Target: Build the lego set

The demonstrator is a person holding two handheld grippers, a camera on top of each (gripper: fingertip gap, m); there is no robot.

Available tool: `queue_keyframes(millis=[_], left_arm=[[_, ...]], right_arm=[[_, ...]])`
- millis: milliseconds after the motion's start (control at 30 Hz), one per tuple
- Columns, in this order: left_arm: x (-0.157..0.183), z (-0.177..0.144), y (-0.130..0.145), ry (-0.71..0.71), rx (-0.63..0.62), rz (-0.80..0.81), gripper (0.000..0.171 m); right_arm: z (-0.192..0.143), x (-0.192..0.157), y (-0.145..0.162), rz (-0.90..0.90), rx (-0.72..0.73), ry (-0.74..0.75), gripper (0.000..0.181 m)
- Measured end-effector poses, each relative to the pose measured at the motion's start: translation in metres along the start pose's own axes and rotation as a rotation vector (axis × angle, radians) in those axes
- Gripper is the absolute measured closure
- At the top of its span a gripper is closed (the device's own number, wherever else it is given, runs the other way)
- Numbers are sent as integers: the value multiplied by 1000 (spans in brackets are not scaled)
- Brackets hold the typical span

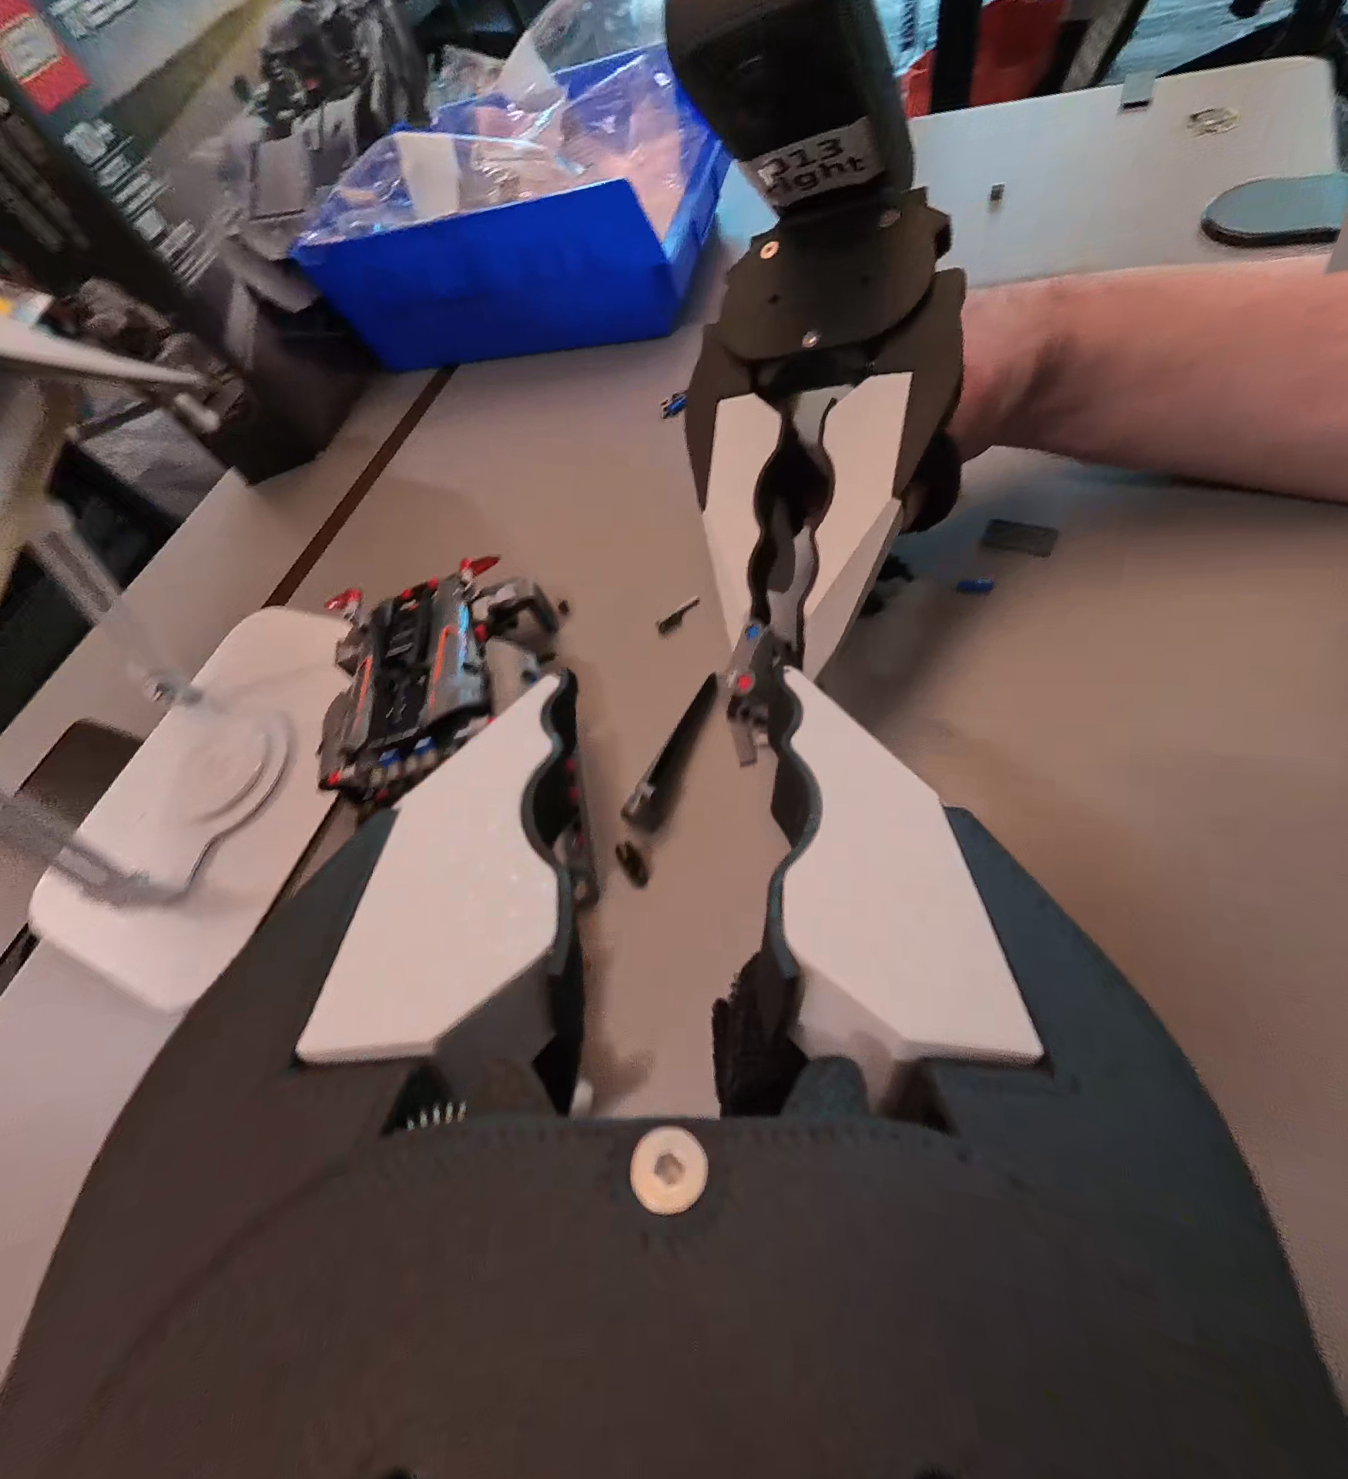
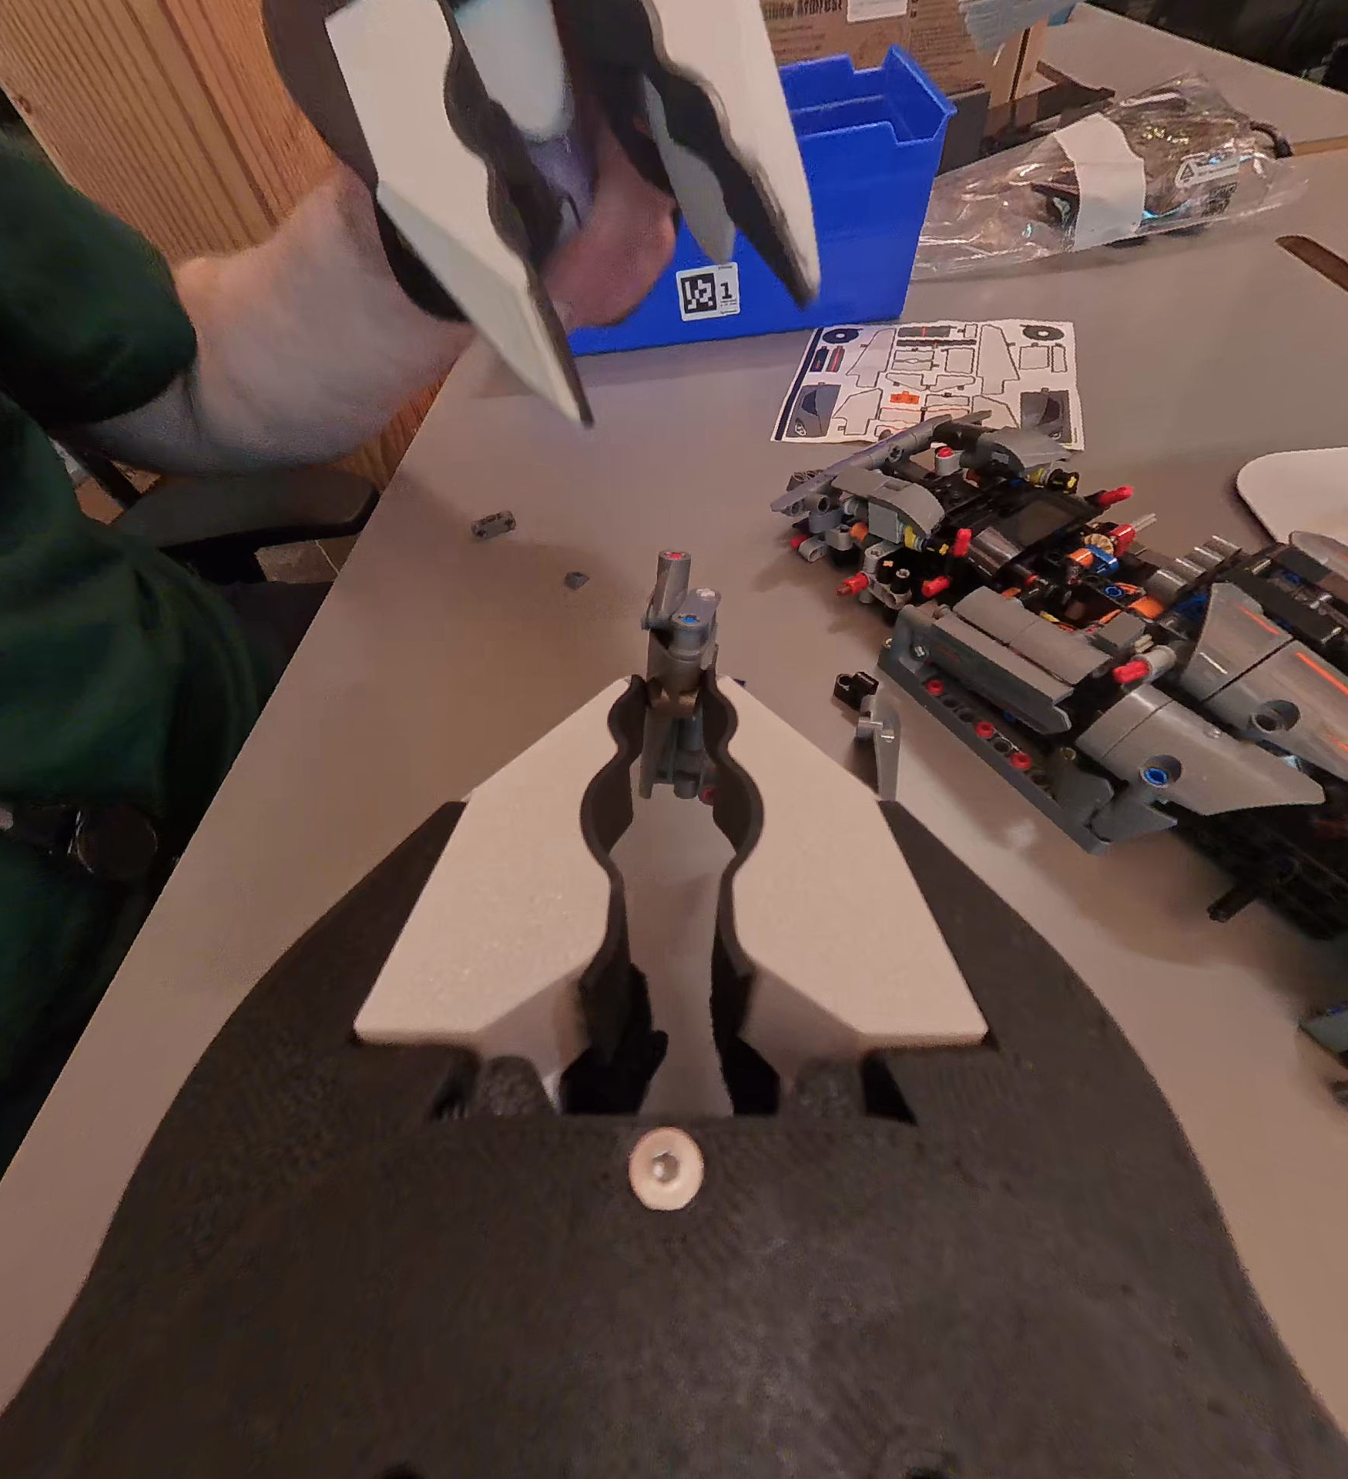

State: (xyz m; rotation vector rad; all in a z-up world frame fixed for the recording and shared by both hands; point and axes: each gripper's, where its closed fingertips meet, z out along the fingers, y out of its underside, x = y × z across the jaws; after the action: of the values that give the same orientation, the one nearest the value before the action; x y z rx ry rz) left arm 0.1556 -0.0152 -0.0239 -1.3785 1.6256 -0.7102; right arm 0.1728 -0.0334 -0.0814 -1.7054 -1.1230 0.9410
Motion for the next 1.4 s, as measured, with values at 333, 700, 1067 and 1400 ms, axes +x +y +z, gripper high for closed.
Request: queue_keyframes(millis=[333, 700, 1067, 1400], left_arm=[[14, 55, -1, 172, 69, -9, 139], [10, 55, -2, 139, 148, -4, 163], [-9, 46, -4, 146, 240, -179, 164], [-33, 42, -11, 139, 346, -415, 164]], right_arm=[[-8, 8, -8, 12, 41, 48, 170], [-9, 15, -11, 47, 72, 72, 170], [-8, 22, -22, 40, 131, 136, 166], [-14, 44, -26, -104, 102, 374, 140]])
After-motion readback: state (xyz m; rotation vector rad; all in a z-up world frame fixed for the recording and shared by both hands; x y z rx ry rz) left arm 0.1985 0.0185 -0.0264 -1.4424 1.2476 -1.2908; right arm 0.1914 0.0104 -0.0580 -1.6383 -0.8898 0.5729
